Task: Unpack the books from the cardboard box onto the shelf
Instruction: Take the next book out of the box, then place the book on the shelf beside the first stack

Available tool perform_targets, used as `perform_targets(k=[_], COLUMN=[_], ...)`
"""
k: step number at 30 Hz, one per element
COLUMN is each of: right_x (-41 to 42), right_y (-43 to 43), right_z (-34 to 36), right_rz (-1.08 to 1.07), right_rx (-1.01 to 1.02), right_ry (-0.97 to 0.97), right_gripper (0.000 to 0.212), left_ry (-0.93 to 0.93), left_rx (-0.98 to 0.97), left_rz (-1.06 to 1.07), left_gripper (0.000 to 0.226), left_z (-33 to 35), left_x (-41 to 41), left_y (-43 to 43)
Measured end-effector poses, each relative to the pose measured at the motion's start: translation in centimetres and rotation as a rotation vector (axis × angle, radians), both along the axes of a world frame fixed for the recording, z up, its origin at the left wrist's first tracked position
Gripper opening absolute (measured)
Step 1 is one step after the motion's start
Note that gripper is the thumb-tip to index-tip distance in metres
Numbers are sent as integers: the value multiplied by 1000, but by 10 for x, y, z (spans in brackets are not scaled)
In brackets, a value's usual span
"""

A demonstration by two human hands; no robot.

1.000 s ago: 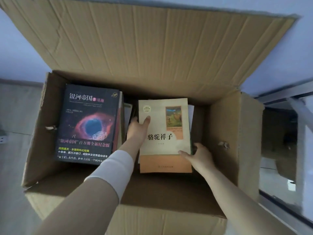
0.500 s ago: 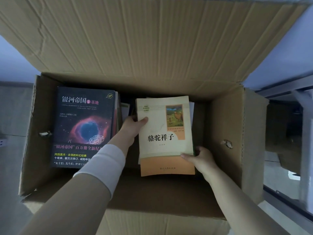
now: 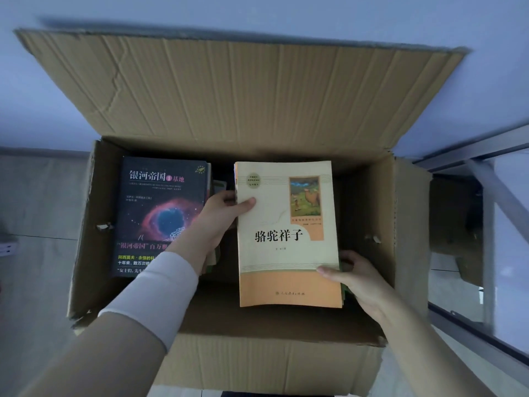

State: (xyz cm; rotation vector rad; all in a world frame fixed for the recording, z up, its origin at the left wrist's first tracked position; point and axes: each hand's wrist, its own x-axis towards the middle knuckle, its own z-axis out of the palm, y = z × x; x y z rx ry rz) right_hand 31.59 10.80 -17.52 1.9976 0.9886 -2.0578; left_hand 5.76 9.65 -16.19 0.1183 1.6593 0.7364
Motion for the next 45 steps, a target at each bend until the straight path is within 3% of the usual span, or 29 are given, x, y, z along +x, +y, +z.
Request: perform_targets(k=[8,12,16,18,21,25,27,29,33,34,40,45], right_x=[-3,-4,-7,-13,-32,-78,-106,-137,-204,-221,-315,-389], right_y=[-15,-41,-80,-104,-145,-209,-248,-292,-402,-433,-619,-735], right_z=[91,148,206,233,278,330,355,377,416,423,455,477], right_rz=[18,85,172,250,323,493,567,661,827,867,1063,1228], right_rx=[91,140,230,262,270,304,320,326,292,292,270,212], right_ry=[129,194,261,308,395,495,545,603,714,739,851,929], right_gripper=[22,35,92,102,69,81,75,82,35,31,26,54], left_ry=[104,170,229,258,313,413,479,546,650,691,870,924], left_rx=[131,208,300,343,394,449,476,483,498,489,470,519], left_rz=[43,123,229,307,423,575,649,724,864,888,1057,1208], left_gripper=[46,48,31,26,21,13,18,26,23,22,16,19], left_z=[104,167,228,259,309,374,404,431,477,487,523,536], left_x=[-5,-1,5,6,2,-13,-23,-34,-57,-63,-103,-138], left_y=[-36,-87,-160,-203,-269,-368,-423,-483,-619,-655,-855,-981])
